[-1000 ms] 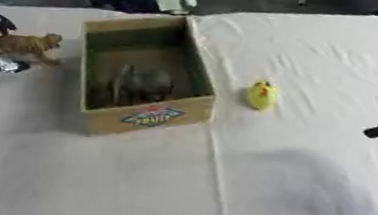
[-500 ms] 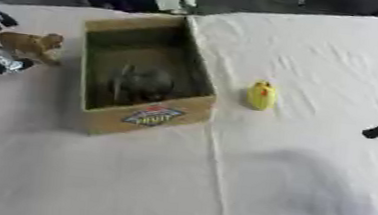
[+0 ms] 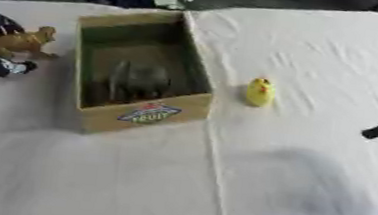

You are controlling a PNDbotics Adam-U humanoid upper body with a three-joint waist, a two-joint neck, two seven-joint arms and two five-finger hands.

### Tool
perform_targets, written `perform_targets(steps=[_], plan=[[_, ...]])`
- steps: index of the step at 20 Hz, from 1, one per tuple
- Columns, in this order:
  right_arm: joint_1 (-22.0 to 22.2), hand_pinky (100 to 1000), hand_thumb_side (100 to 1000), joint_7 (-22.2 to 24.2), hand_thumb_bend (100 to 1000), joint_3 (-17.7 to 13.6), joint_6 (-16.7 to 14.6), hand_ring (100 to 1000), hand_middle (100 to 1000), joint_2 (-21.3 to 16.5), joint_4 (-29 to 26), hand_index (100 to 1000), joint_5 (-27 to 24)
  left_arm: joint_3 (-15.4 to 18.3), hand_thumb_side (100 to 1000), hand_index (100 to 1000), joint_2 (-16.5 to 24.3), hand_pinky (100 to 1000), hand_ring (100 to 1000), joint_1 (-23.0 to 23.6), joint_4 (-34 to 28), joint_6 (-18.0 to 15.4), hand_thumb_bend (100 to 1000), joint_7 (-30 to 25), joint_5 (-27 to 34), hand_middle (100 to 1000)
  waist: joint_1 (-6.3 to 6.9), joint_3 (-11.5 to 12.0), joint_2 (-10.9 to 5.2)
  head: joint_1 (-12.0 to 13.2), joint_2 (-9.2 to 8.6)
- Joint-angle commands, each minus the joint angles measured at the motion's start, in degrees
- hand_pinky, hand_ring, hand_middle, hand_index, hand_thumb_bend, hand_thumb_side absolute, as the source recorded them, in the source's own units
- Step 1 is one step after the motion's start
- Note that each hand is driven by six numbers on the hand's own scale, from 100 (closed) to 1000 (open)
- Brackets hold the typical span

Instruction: Pick up objects on the table and place them in the box.

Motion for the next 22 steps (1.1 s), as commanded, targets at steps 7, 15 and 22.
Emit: perform_targets(steps=[7, 15, 22], plan=[[-0.4, 716, 596, 0.1, 100, -0.2, -0.3, 629, 550, -1.1, -0.4, 709, 0.1, 0.7, 291, 578, 0.9, 570, 346, -0.5, -2.3, 2.7, 116, 2.7, 0.0, 302, -0.27, 0.4, -1.11, -0.2, -0.38], [-0.3, 716, 596, 0.2, 100, -0.2, -0.1, 630, 551, -1.2, -0.5, 709, -0.1, -0.1, 265, 550, 1.6, 574, 311, -1.8, -16.7, 5.0, 100, 2.7, 5.9, 264, -0.19, 1.1, -1.56, -0.2, -0.06], [-0.6, 716, 593, 0.7, 100, 0.3, 0.0, 630, 551, -1.3, -0.6, 709, -0.4, -4.2, 267, 558, -0.2, 587, 324, -6.9, -22.5, 4.2, 100, -1.3, 7.1, 272, -0.04, 0.6, -1.87, 0.5, -0.05]])
